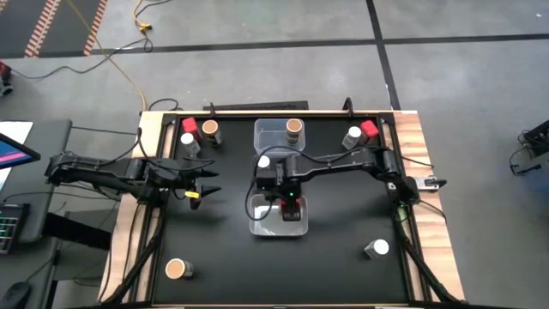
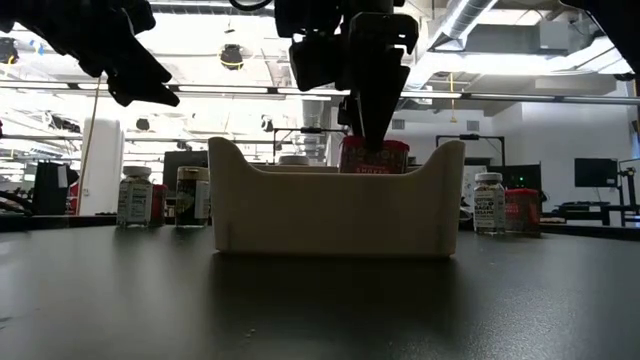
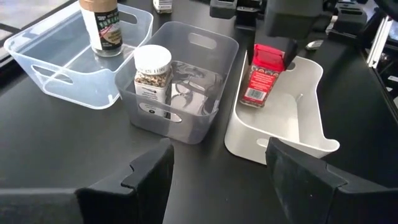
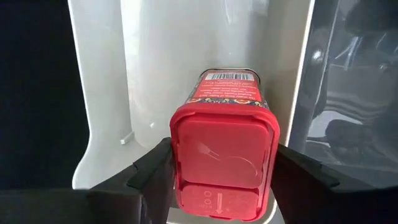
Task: Sort spices by type
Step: Put the bottom right red seasoning can into the white bin
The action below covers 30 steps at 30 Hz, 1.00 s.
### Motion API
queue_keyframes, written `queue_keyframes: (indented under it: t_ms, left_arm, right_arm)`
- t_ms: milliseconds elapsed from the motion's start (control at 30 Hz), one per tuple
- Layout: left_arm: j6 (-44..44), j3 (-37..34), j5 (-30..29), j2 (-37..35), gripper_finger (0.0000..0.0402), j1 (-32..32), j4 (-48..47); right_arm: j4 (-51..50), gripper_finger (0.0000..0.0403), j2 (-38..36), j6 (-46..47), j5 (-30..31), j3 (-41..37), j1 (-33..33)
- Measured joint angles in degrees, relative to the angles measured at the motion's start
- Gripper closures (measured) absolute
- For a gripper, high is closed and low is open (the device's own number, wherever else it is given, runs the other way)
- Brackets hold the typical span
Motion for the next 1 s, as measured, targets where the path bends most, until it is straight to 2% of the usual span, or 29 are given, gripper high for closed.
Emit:
queue_keyframes:
  t_ms: [600,1000]
  left_arm:
    - [1.8,0.0,0.0,0.0,0.0159,0.0,0.0]
    - [1.8,0.0,0.0,0.0,0.0159,0.0,0.0]
  right_arm:
    - [-0.1,0.0143,0.0,-0.5,0.1,0.0,0.1]
    - [0.6,0.0142,0.0,-0.1,0.2,-2.7,0.2]
